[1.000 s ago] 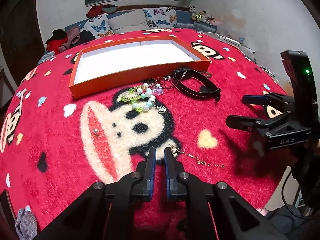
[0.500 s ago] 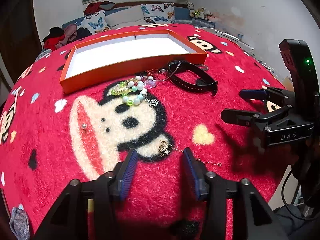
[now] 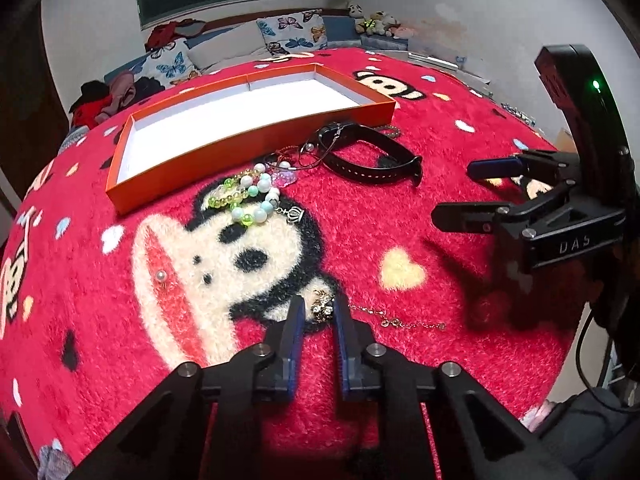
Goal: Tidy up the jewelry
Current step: 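Lower the left tool onto the small gold earrings and close it, then close the right tool on the black watch band while the left tool lifts the earrings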
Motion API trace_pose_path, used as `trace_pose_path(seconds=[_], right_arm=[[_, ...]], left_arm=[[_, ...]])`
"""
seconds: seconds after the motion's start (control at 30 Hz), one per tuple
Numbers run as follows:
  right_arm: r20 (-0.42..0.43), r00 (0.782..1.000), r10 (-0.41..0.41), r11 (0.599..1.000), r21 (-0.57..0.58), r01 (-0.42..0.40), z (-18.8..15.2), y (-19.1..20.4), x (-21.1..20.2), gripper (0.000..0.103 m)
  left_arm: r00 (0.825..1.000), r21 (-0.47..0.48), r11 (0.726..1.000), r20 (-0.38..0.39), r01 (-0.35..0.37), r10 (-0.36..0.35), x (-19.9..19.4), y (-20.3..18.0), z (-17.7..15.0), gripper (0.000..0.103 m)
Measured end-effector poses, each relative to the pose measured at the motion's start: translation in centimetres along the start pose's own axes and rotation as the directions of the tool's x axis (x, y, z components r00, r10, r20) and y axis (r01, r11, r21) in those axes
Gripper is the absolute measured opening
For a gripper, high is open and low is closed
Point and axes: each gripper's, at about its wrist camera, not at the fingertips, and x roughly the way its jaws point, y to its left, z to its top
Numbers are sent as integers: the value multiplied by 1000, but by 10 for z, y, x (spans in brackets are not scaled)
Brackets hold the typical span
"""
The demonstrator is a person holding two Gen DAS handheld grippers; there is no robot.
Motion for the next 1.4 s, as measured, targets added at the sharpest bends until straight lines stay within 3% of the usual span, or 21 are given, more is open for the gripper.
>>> trace_pose_path(seconds=[0.13, 0.53, 0.77, 1.03, 1.13, 1.2, 1.4], right_arm=[[0, 1000, 5, 1000, -4, -5, 5, -4, -1, 103], [-21, 997, 77, 995, -59, -78, 47, -3, 15, 103], [-63, 998, 24, 993, -113, -31, 58, 9, 38, 103], [-92, 996, -10, 992, -125, -1, 59, 10, 52, 86], [-92, 996, -11, 991, -133, -2, 61, 12, 52, 76], [-100, 995, -1, 991, -135, -13, 61, 13, 50, 64], [-106, 994, -14, 990, -140, -1, 61, 12, 46, 54]], left_arm=[[1000, 18, 1000, 10, -4, 3, 0, -3, 0, 11], [995, -83, 996, 98, 38, -30, -38, 21, 11, 11], [990, -114, 993, 140, 41, -24, -61, 35, 15, 11], [986, -143, 988, 163, 57, -33, -74, 47, 18, 11], [985, -139, 989, 167, 55, -32, -76, 48, 21, 11], [985, -136, 989, 171, 51, -27, -77, 49, 24, 11], [982, -131, 990, 190, 44, -18, -80, 51, 33, 11]])
